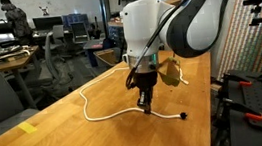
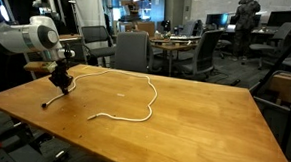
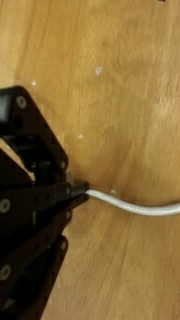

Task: Tie a knot using the white rope

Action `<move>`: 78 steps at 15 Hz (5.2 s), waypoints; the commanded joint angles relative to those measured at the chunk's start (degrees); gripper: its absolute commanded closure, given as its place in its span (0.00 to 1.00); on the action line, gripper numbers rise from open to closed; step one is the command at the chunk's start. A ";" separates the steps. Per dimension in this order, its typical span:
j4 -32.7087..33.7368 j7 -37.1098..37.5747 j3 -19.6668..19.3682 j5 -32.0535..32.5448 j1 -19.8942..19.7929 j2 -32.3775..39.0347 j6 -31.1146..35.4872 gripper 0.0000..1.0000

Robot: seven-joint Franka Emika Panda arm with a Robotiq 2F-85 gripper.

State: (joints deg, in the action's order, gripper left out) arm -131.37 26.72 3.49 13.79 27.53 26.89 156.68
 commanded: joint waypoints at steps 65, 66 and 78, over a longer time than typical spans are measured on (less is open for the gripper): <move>-10.87 12.09 -1.14 -15.83 -19.82 -15.11 -19.47 0.00; -10.33 12.53 -1.10 -15.89 -19.59 -14.42 -19.48 0.00; -12.17 6.79 -2.35 -4.93 -19.15 -14.33 -17.70 0.00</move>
State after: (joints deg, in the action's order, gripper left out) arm -143.65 33.70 1.62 9.07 7.89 12.56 139.13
